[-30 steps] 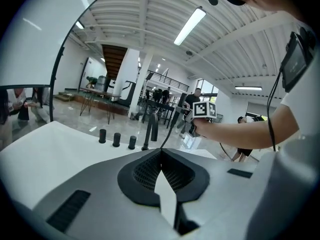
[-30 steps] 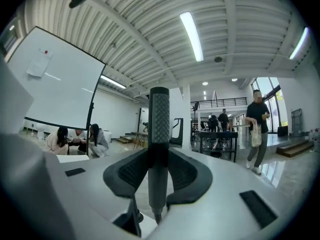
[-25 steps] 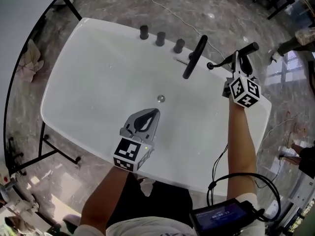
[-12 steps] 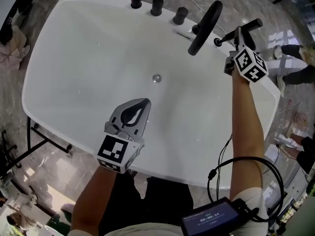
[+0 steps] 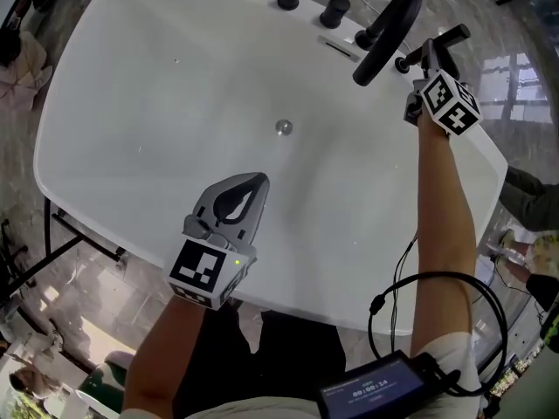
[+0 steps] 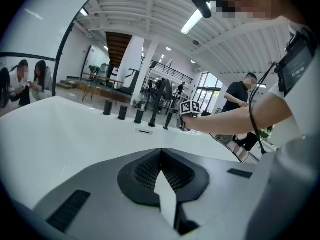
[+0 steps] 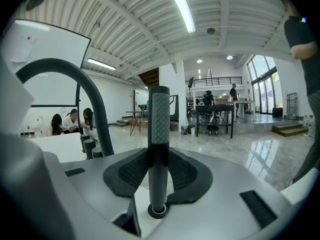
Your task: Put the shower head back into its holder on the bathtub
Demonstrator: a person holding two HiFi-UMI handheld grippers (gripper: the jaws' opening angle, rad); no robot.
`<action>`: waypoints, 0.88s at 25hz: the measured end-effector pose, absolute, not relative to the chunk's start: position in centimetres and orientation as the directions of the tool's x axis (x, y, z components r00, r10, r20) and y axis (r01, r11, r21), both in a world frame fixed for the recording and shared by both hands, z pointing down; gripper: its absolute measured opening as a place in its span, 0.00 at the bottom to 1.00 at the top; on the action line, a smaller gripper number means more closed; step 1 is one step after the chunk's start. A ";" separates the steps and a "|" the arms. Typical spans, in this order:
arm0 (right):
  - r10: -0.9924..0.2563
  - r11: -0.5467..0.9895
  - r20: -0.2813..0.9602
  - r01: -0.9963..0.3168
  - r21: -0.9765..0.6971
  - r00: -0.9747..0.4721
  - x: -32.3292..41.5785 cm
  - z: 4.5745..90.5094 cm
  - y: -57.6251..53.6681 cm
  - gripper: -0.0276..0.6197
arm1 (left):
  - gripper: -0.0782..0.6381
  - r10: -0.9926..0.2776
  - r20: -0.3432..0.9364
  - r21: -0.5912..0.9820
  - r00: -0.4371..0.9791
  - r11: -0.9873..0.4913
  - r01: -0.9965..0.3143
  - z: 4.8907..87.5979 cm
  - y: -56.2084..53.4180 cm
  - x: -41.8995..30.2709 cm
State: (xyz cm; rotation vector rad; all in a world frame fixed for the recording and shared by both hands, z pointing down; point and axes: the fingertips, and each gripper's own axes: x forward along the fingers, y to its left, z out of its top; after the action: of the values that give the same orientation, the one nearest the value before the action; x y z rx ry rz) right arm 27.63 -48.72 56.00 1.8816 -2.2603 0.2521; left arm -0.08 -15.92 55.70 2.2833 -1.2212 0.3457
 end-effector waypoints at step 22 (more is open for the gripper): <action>-0.934 0.178 0.321 -0.983 0.043 -0.155 27.6 59.2 -46.7 0.24 | 0.13 -0.674 0.443 0.367 0.591 -0.465 -0.806 56.0 -14.0 1.3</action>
State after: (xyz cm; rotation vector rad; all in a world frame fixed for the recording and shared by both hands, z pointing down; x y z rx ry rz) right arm 27.60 -46.68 59.18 1.8365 -2.1820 0.2550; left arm 1.34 -13.98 56.02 2.2756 -1.1716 0.3174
